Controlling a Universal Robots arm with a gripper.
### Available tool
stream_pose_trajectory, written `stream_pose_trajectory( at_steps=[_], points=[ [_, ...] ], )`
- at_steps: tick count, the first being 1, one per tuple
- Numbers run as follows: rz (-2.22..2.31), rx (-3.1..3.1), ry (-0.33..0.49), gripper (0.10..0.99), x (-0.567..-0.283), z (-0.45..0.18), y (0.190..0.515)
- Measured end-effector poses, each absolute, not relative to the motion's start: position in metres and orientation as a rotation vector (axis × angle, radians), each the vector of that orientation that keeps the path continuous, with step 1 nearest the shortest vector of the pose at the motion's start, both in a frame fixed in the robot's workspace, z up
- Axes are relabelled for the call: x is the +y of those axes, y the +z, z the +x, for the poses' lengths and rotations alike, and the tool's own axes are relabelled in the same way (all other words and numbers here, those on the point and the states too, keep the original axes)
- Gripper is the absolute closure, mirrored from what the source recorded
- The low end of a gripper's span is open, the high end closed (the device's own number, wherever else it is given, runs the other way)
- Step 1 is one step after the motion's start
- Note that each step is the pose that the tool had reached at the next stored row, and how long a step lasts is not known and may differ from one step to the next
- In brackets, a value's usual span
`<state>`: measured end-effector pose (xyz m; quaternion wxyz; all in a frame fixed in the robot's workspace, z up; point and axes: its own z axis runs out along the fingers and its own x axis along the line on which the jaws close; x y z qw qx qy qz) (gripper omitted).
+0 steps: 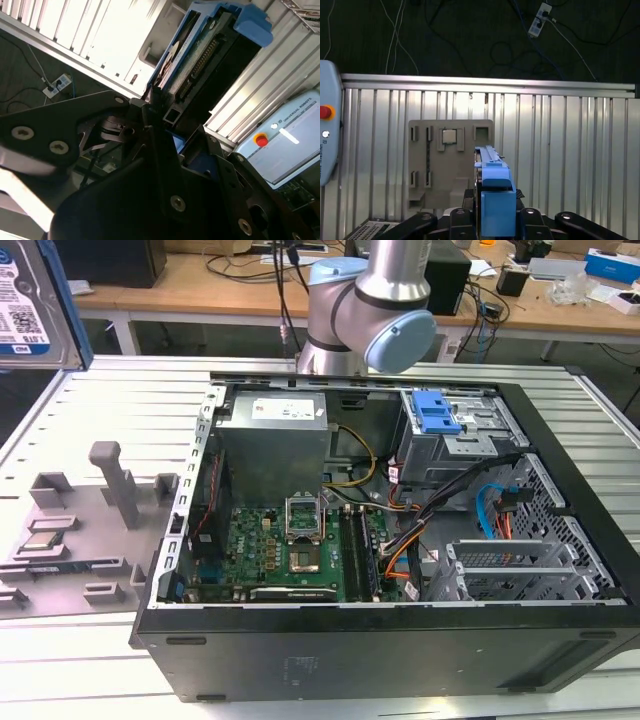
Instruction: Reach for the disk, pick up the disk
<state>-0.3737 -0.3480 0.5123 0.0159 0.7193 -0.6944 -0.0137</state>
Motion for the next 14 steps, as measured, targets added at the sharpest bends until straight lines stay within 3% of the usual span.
stream_pose_trajectory(
  at_steps=[14],
  points=[
    [2.237, -2.160, -0.043, 0.718, -0.348, -0.314, 0.512]
  ],
)
